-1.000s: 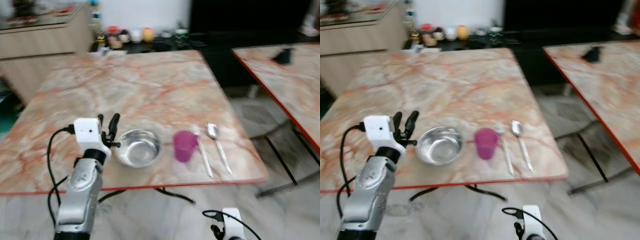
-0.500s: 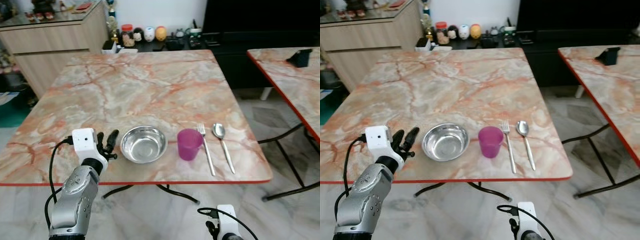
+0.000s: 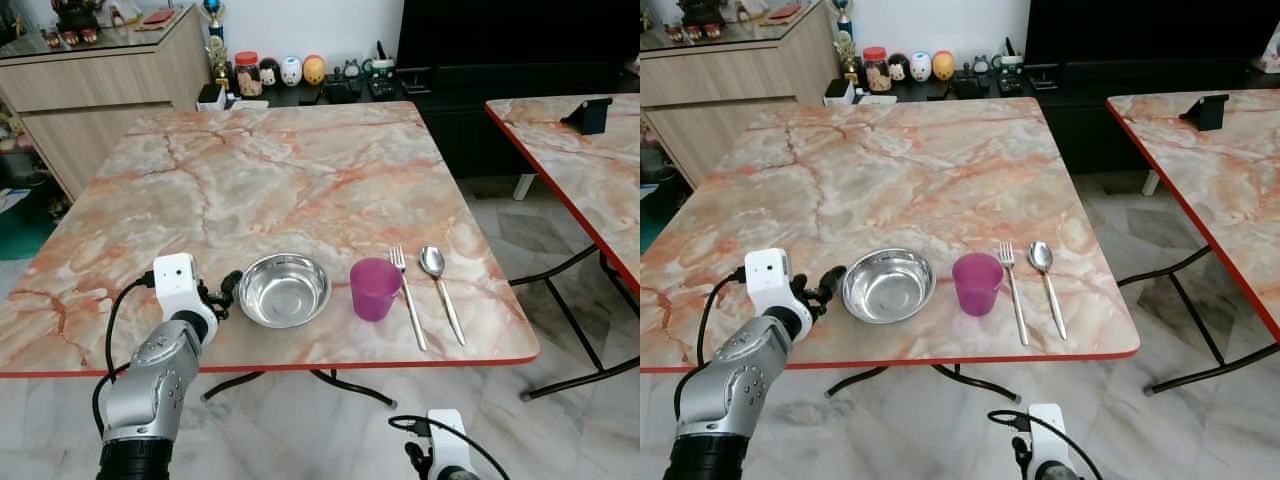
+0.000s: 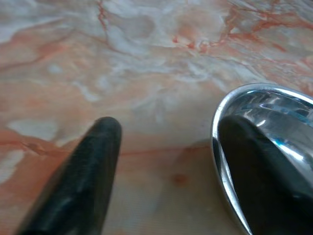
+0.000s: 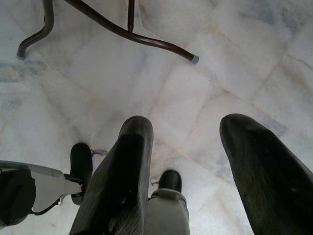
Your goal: Setting the table
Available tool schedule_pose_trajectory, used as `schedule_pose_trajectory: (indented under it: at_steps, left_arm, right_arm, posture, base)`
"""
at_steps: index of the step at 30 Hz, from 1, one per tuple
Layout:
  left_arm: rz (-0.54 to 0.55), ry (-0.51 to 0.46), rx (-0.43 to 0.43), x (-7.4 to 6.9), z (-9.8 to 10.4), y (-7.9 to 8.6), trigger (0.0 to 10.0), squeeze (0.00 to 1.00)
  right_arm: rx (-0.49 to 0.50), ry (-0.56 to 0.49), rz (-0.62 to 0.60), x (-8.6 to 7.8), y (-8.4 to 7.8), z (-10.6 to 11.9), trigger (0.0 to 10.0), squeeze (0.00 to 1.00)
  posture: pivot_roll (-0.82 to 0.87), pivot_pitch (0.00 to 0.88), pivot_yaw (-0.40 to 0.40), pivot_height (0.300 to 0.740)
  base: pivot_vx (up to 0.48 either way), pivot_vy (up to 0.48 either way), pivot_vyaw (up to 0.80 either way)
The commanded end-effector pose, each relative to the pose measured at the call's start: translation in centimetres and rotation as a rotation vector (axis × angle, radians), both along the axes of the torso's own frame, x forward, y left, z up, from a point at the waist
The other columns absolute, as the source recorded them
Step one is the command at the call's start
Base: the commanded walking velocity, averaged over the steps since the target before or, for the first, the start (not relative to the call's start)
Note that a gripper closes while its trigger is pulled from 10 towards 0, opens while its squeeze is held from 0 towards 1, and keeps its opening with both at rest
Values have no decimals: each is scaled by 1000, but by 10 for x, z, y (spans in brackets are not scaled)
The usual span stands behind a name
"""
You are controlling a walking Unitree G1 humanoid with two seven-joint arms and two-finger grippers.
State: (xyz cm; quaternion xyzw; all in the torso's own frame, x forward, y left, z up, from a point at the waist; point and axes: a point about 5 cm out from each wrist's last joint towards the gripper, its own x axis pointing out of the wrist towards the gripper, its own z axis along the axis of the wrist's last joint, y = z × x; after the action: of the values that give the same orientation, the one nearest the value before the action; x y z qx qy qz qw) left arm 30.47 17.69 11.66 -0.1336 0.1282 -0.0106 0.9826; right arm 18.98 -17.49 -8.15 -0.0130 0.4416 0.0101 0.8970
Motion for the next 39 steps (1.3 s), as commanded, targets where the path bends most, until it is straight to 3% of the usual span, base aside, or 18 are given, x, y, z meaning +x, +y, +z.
schedule_pose_trajectory:
  at_steps: [1, 8, 12, 39]
  left_arm:
    - [-4, 0, -12, 5, 5, -1, 10000, 0]
    - [-14, 5, -31, 6, 6, -3, 10000, 0]
    - [-45, 7, 6, 6, 7, -6, 10000, 0]
    - [-137, 54, 46, 16, 0, -18, 10000, 0]
  right_arm:
    - [8, -7, -5, 3, 3, 1, 10000, 0]
    - [8, -7, -5, 3, 3, 1, 10000, 0]
    - [9, -6, -5, 3, 3, 1, 10000, 0]
    - [14, -2, -8, 1, 3, 0, 10000, 0]
  posture:
    - [-26, 0, 45, 723]
    - [-24, 0, 44, 723]
    - [-22, 0, 44, 723]
    - [-36, 0, 57, 723]
  base:
    - [0, 0, 0]
    - [0, 0, 0]
    - [0, 0, 0]
    - [0, 0, 0]
